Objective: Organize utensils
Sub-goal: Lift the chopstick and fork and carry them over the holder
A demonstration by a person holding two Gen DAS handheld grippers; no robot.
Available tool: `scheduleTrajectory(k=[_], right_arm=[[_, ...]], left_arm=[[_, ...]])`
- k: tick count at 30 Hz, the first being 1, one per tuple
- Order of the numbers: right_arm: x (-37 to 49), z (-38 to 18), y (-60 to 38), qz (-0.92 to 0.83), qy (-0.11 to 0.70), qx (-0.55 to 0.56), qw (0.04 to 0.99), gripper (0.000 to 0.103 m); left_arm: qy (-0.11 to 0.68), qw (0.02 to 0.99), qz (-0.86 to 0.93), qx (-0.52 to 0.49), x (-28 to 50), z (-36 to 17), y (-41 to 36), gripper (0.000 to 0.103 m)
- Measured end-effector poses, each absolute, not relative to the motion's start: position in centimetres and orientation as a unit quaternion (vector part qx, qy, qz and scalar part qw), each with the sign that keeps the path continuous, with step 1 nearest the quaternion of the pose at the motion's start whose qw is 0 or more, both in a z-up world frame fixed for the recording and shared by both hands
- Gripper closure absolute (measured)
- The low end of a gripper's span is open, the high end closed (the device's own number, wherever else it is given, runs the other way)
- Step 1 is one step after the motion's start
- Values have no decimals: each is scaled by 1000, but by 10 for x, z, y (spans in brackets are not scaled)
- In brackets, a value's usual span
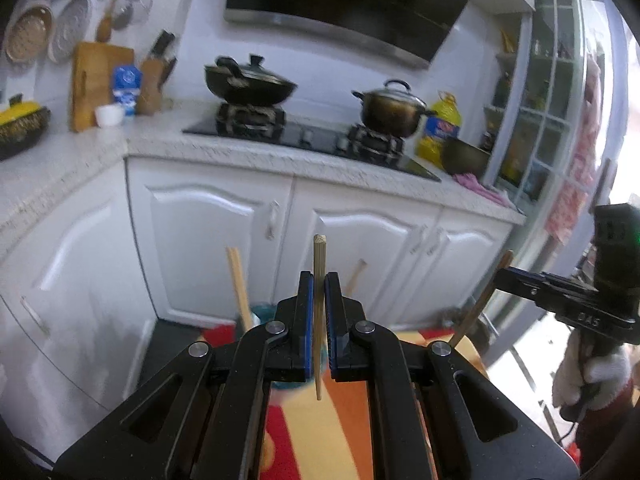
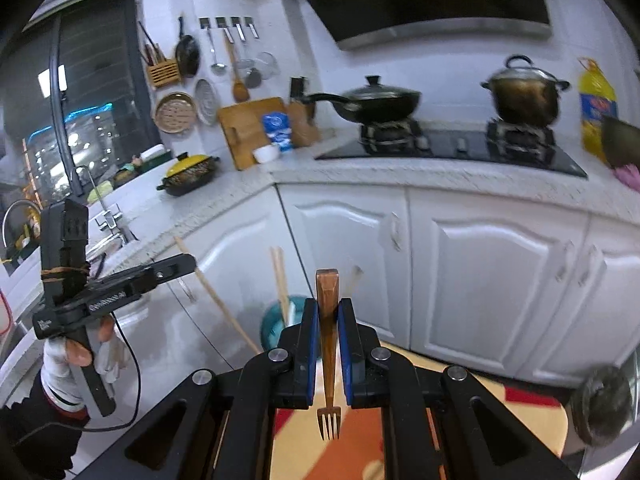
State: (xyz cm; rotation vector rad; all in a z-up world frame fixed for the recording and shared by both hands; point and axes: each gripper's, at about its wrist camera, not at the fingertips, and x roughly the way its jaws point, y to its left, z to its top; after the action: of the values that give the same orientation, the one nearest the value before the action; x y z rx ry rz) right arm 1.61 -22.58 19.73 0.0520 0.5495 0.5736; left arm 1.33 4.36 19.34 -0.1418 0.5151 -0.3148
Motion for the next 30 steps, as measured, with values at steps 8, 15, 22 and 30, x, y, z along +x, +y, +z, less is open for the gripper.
scheduleTrajectory(k=[8, 15, 22, 30], right_arm=[[64, 211, -183, 294, 261, 31, 919, 94], [98, 196, -156, 296, 274, 29, 915, 94], [119, 185, -147, 296, 282, 30, 912, 94], [131, 153, -143, 293, 309, 43, 904, 94]], left_arm=[[252, 958, -121, -67, 46, 194, 61, 99], [250, 958, -118, -81, 64, 197, 71, 99], [242, 961, -115, -70, 73, 207, 71, 99], [262, 958, -107, -54, 79, 175, 57, 99]])
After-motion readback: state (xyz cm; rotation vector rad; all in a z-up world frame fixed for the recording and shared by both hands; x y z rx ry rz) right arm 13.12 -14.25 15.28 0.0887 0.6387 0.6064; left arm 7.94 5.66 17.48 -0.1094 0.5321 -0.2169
